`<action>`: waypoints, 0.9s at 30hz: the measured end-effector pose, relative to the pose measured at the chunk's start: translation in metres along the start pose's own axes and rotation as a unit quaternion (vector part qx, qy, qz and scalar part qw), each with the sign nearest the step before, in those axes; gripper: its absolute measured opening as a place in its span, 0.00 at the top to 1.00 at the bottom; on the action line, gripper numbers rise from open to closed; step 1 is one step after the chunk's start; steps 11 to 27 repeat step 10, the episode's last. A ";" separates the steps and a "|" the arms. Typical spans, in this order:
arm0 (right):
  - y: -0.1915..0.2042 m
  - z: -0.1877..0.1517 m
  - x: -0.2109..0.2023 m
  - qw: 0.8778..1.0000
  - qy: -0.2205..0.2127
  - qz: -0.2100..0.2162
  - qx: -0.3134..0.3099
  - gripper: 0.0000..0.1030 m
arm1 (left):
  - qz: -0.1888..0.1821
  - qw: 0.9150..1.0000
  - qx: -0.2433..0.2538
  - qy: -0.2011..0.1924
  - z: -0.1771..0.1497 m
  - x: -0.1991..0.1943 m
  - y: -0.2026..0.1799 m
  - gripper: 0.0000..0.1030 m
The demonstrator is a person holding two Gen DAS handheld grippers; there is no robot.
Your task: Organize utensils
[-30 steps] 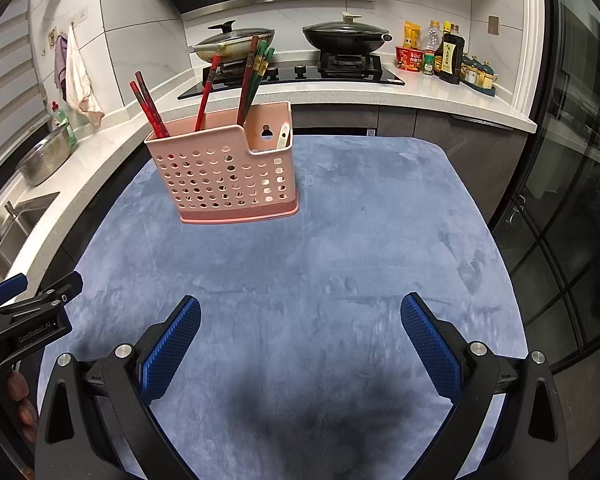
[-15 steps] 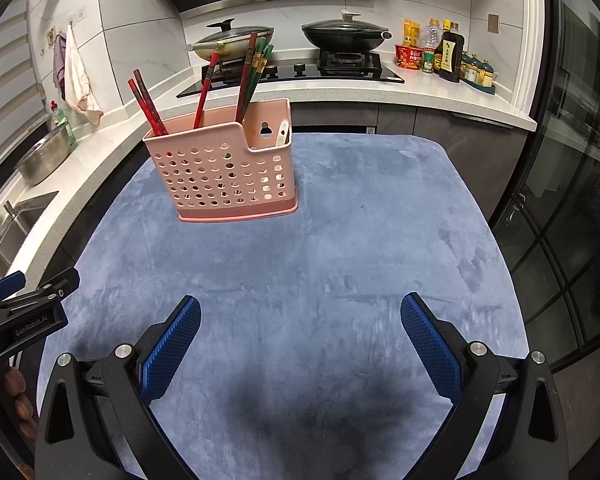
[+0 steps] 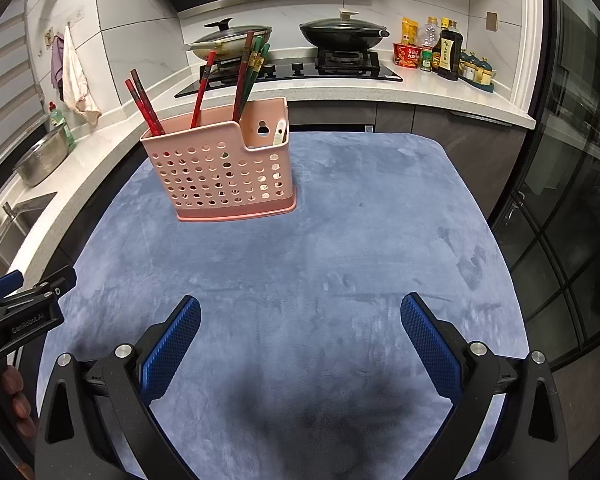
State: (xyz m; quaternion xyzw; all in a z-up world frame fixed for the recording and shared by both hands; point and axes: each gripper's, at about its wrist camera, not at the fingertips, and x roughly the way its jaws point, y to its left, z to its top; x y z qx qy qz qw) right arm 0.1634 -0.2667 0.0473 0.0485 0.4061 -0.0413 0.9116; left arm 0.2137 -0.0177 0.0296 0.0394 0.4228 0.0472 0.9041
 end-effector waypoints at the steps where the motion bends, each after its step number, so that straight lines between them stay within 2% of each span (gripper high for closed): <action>1: 0.000 0.000 0.000 1.000 0.000 0.000 0.000 0.07 | 0.000 1.000 0.000 0.000 0.000 0.000 0.000 0.08; 27: -0.001 0.001 0.000 1.000 0.003 -0.004 0.002 0.07 | -0.005 1.000 -0.003 -0.001 0.002 -0.001 0.003 0.08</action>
